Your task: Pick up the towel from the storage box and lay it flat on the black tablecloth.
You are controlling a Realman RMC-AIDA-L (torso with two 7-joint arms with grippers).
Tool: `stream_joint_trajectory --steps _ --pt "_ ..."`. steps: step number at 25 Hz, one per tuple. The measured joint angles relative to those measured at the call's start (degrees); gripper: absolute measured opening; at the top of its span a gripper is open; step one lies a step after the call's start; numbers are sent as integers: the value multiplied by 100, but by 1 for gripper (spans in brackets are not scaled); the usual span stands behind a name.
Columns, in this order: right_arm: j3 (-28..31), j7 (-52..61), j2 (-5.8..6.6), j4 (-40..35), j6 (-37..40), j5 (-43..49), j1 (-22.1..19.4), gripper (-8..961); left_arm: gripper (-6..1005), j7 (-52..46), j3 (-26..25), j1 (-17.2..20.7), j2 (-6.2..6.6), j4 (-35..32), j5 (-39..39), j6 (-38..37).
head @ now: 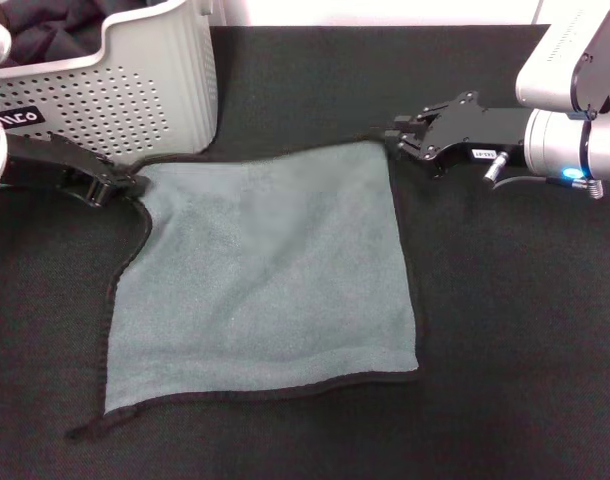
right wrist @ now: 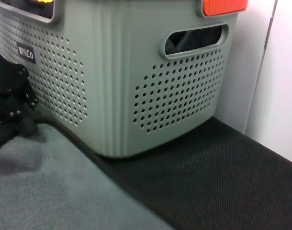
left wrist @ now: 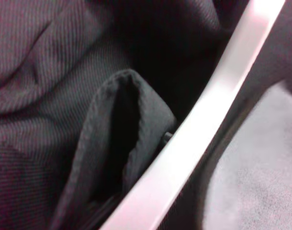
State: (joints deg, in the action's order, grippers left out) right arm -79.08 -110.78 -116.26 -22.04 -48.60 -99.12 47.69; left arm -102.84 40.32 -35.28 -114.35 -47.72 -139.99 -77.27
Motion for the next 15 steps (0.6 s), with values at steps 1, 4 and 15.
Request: stream_joint_trajectory --steps 1,4,15 --pt "1 0 -1 -6 5 -6 -8 111 50 -3 0 2 -14 -7 -1 12" --pt "3 -7 -2 -37 7 -37 -37 123 151 -2 -22 4 -19 -9 20 19" --pt "6 21 -2 -20 0 -55 -61 506 530 3 -41 14 5 -10 67 -16"
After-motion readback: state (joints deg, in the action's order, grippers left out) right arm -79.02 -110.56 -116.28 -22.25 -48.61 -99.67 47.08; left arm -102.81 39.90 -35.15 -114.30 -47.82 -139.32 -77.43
